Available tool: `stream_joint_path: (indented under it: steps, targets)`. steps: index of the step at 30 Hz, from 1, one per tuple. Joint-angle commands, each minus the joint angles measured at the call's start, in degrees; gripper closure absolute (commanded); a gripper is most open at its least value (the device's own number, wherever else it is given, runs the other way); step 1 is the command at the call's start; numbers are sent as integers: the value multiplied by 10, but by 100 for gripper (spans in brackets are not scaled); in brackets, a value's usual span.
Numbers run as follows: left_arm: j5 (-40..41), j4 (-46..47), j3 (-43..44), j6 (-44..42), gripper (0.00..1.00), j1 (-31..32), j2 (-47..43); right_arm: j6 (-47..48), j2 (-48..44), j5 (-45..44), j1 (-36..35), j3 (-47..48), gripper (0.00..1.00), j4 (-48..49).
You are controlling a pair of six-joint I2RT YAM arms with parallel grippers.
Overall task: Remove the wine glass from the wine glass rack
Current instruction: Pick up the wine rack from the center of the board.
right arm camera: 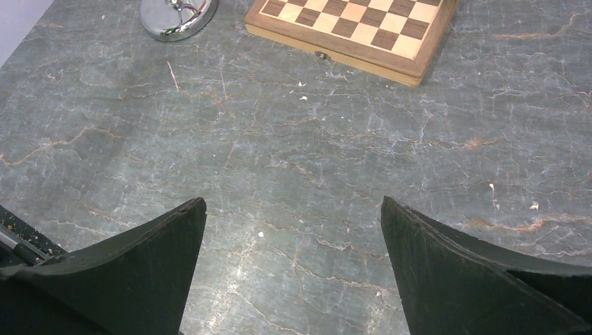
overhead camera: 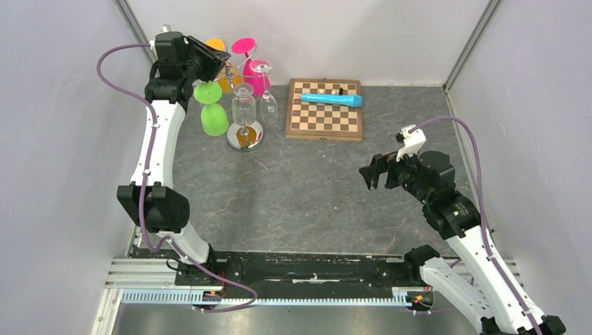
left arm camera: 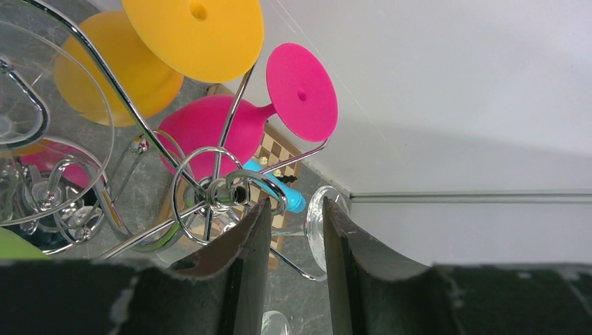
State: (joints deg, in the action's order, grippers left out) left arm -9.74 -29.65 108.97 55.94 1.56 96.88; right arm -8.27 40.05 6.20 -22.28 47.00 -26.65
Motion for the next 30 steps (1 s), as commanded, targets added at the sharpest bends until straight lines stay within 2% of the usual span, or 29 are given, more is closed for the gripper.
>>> stream_joint_path:
  steps: [1,21,30]
  targets:
    - [8,23,23,-18,61,-5,1,7,-7,0,-2,-2,2,22]
    - [-9,77,-42,13,65,-3,7,8,-9,-1,-1,-7,2,22]
    - [-18,112,-68,32,72,-3,6,9,-11,-2,-1,-9,2,23]
